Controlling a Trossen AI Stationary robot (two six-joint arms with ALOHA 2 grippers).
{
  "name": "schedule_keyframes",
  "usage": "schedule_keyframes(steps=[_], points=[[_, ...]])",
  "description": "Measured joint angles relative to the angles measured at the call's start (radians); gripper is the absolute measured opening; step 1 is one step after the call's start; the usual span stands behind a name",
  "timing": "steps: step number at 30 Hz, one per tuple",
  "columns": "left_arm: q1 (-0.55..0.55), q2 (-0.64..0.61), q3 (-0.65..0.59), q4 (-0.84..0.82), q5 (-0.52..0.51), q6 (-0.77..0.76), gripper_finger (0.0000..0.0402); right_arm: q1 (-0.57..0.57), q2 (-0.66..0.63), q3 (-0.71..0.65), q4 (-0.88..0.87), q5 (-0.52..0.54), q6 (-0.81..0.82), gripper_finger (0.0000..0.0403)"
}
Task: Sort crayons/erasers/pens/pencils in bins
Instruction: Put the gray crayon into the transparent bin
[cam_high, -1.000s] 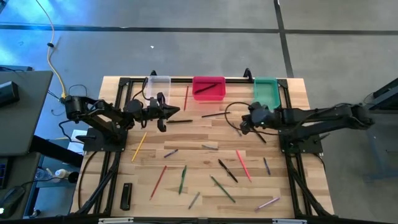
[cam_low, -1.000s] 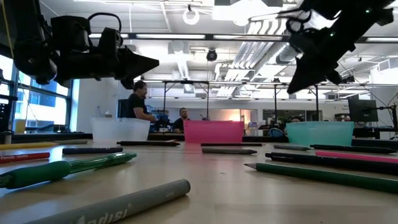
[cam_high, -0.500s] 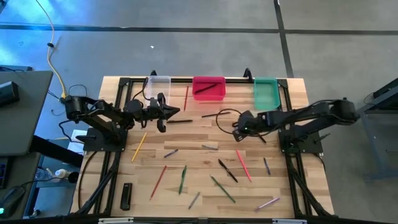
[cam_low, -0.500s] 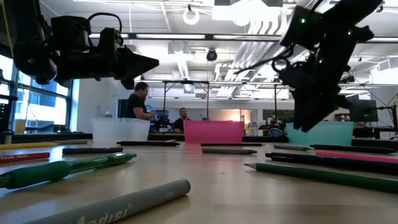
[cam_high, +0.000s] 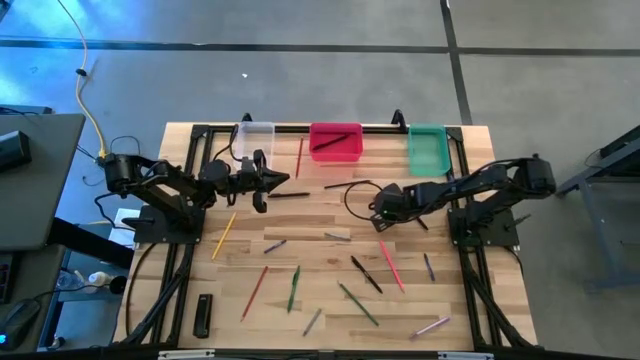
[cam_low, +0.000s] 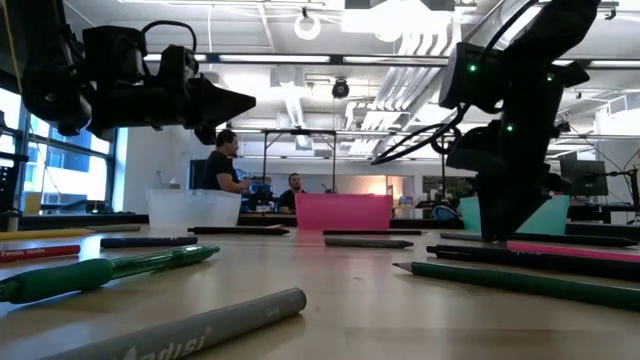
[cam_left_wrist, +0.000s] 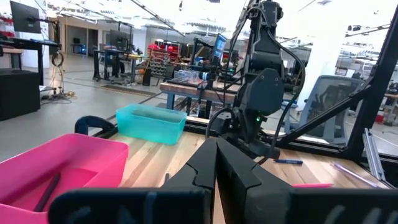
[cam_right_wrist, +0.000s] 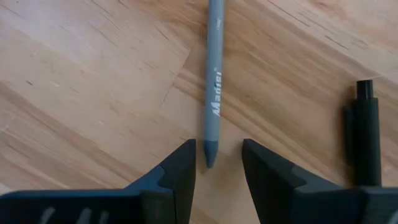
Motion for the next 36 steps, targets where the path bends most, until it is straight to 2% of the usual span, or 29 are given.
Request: schedule_keyframes(steps=[4, 15, 23, 25, 29, 33, 36], points=[[0.0, 0.0, 0.0, 0.0, 0.0, 0.0, 0.0, 0.0, 0.003, -0.001, -0.001, 0.009, -0.001, 0.0111], [0.017, 0.0, 0.0, -0.012, 0.0, -0.091, 0.0, 0.0, 0.005, -0.003, 0.01, 0.018, -0.038, 0.0021], [0.057, 0.0, 0.0, -0.052, 0.0, -0.199, 0.0, -0.001, -0.079, -0.011, 0.068, 0.02, -0.094, 0.0012], [0.065, 0.0, 0.0, -0.072, 0.022, -0.215, 0.0, -0.005, -0.115, -0.014, 0.148, 0.026, -0.146, 0.0012], [0.068, 0.0, 0.001, -0.092, 0.028, -0.242, 0.0, -0.036, -0.131, -0.059, 0.442, -0.008, -0.288, 0.0012], [0.055, 0.0, 0.028, -0.106, 0.041, -0.292, 0.0, -0.099, -0.083, -0.121, 0.805, -0.107, -0.41, 0.0012], [0.019, 0.0, 0.061, -0.107, 0.072, -0.329, 0.0, -0.149, -0.021, -0.131, 1.009, -0.184, -0.49, 0.0012]])
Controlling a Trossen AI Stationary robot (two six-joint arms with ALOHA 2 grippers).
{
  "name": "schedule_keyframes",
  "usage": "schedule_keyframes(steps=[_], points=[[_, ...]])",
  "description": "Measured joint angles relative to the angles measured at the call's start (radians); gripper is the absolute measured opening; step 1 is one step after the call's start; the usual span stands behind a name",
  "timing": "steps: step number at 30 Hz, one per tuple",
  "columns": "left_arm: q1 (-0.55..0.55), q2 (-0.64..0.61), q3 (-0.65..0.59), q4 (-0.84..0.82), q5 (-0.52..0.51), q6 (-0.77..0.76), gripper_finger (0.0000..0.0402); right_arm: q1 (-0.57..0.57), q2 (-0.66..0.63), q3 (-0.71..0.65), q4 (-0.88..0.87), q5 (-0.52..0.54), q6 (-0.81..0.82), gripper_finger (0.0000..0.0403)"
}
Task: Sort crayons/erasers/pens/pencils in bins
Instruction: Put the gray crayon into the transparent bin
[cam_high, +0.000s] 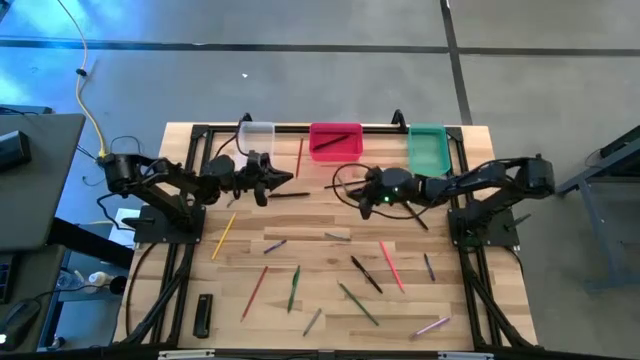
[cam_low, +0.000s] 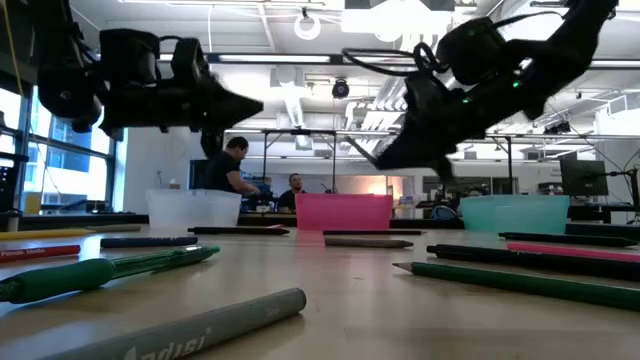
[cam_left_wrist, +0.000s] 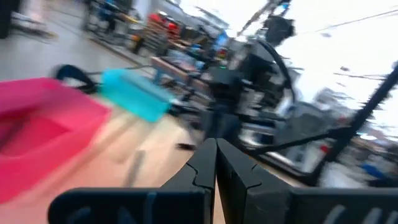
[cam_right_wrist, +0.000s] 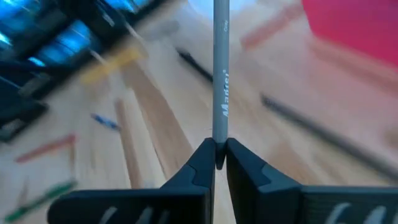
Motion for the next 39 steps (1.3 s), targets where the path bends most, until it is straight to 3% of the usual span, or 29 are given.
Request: schedule_keyframes(steps=[2, 6, 13, 20, 26, 32, 39], points=[[-0.033, 0.0, 0.023, -0.011, 0.0, -0.001, 0.0, -0.026, 0.051, 0.0, 0.102, -0.044, -0.059, 0.0012], [-0.082, 0.0, 0.07, -0.07, -0.092, 0.001, 0.0008, -0.075, 0.159, 0.0, 0.345, -0.141, -0.108, 0.0012], [-0.092, 0.0, 0.16, -0.221, -0.206, 0.02, 0.0063, -0.125, 0.315, 0.03, 0.646, -0.278, -0.094, 0.0012], [-0.093, 0.0, 0.247, -0.31, -0.197, 0.045, 0.0129, -0.127, 0.359, 0.133, 0.652, -0.362, -0.099, 0.0012], [-0.099, 0.0, 0.267, -0.305, -0.187, 0.07, 0.0162, -0.126, 0.359, 0.174, 0.638, -0.375, -0.104, 0.0012], [-0.099, 0.0, 0.289, -0.305, -0.186, 0.097, 0.016, -0.119, 0.359, 0.19, 0.629, -0.382, -0.123, 0.0012], [-0.096, 0.0, 0.293, -0.3, -0.187, 0.116, 0.0122, -0.117, 0.359, 0.192, 0.63, -0.384, -0.125, 0.0012]])
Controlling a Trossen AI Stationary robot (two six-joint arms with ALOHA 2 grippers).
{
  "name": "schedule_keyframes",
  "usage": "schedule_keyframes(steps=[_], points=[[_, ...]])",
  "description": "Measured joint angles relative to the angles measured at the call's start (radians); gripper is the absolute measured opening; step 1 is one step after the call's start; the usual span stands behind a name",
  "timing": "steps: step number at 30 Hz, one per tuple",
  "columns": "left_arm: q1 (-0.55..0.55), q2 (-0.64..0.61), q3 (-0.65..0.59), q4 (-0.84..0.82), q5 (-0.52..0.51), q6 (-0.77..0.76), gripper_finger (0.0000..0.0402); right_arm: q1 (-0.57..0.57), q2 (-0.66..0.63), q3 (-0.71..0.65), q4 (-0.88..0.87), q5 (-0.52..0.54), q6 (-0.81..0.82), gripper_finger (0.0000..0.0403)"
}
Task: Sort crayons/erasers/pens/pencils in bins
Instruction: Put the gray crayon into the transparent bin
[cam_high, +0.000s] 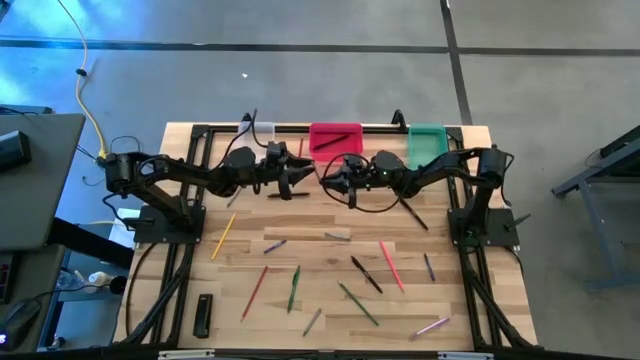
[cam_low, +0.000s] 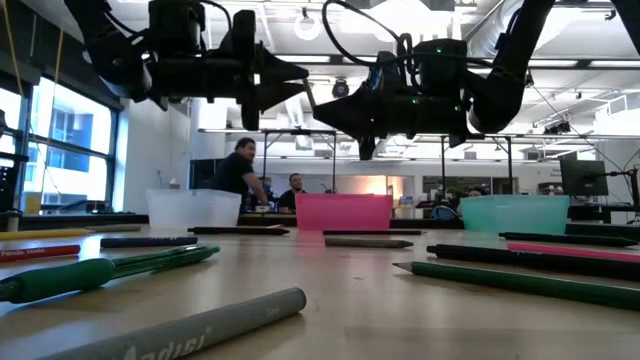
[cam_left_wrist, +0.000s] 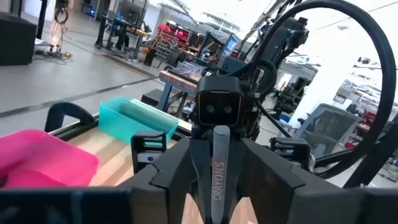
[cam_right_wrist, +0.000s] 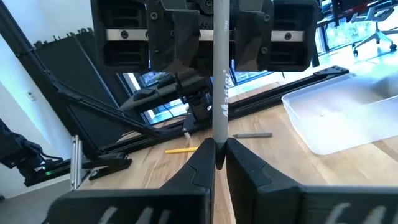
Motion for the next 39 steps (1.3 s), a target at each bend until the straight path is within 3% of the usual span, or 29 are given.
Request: schedule_keyframes(steps=[9, 17, 23, 32, 39], points=[[0.0, 0.0, 0.0, 0.004, 0.001, 0.032, 0.0049, 0.0, 0.0, 0.0, 0.0, 0.0, -0.003, 0.0012], [0.0, 0.0, 0.0, 0.014, 0.027, 0.043, 0.0022, 0.0, 0.0, 0.0, 0.009, 0.001, -0.018, 0.0012], [0.0, 0.001, 0.0, 0.048, 0.028, 0.025, 0.0029, 0.0, -0.001, 0.002, 0.025, 0.002, -0.018, 0.0012], [-0.001, 0.001, 0.038, 0.054, 0.03, 0.017, 0.0075, 0.007, -0.001, 0.002, 0.03, 0.003, -0.023, 0.0012], [-0.003, 0.001, 0.046, 0.049, 0.055, 0.022, 0.0071, 0.029, -0.001, 0.043, 0.029, 0.003, -0.025, 0.0012]])
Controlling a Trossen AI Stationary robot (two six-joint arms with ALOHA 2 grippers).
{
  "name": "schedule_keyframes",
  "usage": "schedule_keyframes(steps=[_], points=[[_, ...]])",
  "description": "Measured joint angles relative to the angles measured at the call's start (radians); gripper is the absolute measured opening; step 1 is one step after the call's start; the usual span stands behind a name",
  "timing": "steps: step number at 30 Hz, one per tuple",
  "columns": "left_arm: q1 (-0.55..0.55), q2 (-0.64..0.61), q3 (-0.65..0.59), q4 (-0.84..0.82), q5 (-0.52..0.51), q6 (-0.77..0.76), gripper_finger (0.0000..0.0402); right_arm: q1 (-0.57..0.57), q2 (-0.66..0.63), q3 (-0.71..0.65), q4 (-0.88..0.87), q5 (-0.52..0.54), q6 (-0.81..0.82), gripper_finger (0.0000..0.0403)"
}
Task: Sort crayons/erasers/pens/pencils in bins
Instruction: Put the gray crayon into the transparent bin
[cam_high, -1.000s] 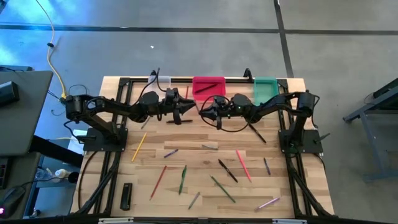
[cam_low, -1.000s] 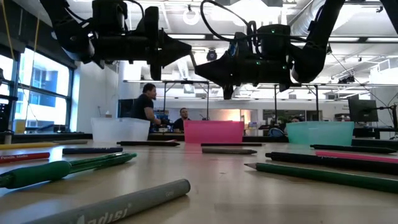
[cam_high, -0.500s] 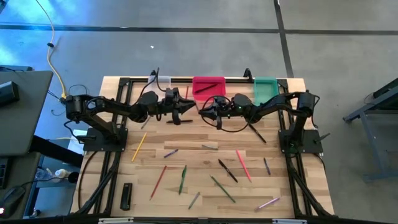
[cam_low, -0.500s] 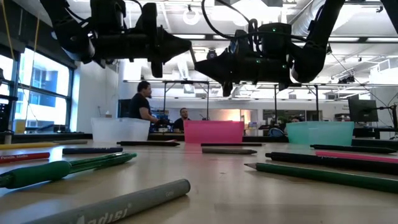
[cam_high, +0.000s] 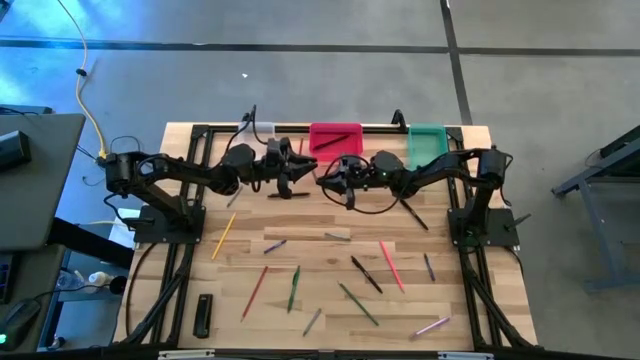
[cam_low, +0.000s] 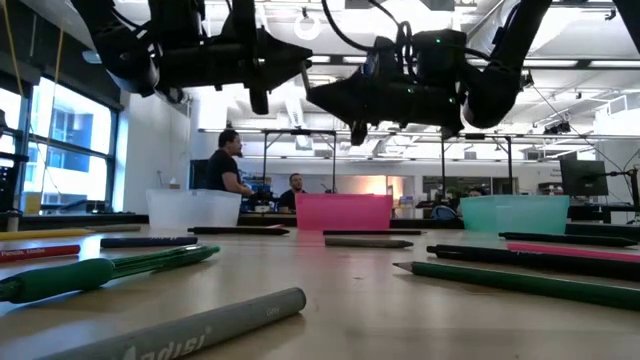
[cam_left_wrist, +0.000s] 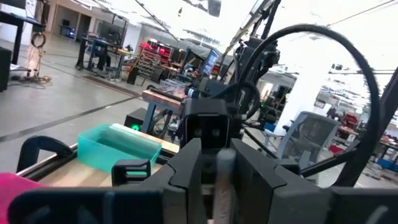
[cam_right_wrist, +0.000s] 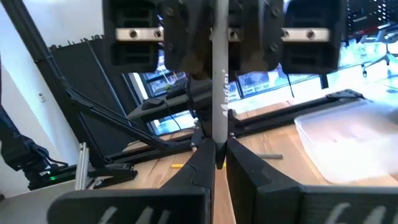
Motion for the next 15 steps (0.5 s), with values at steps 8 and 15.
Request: schedule_keyframes(steps=[8, 15], points=[[-0.017, 0.0, 0.0, 0.0, 0.002, 0.012, 0.0063, 0.003, 0.0, 0.036, -0.001, 0.004, 0.0, 0.0012], [-0.017, 0.0, 0.0, 0.008, 0.0, 0.043, 0.0036, 0.002, 0.0, 0.036, -0.003, 0.016, -0.004, 0.0012]])
